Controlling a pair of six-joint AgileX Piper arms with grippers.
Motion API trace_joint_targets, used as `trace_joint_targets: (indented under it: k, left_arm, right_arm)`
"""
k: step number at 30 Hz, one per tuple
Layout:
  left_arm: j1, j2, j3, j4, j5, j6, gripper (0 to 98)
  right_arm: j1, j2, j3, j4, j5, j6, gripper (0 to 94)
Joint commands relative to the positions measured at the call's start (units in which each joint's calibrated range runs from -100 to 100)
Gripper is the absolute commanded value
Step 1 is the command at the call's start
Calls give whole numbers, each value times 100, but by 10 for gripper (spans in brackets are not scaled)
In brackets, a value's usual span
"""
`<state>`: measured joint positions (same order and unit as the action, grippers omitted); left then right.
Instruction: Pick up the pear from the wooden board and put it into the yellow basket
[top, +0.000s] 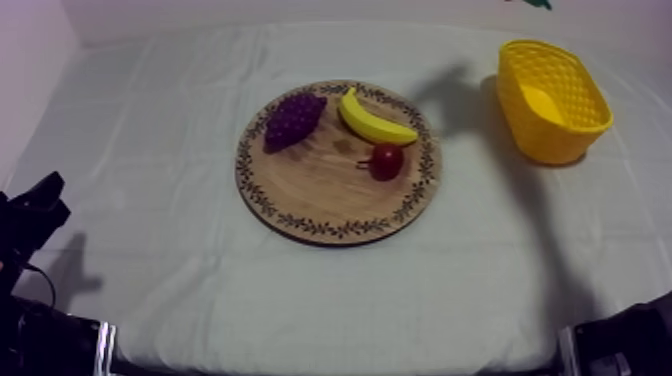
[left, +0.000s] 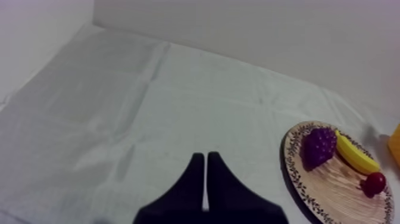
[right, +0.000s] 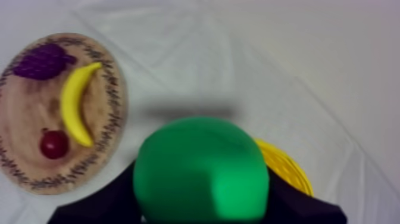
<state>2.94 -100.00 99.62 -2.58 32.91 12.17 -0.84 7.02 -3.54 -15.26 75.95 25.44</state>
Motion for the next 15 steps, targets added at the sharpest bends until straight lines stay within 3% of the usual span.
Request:
trace_joint_targets:
  k: [1, 15]
  left_arm:
    - [-1, 0, 5, 2, -1, 2, 1]
    - [-1, 0, 5, 2, -1, 2, 1]
  right_arm:
    - [523, 74, 215, 3, -168, 27, 375]
    - [1061, 755, 1346, 120, -1089, 15, 431]
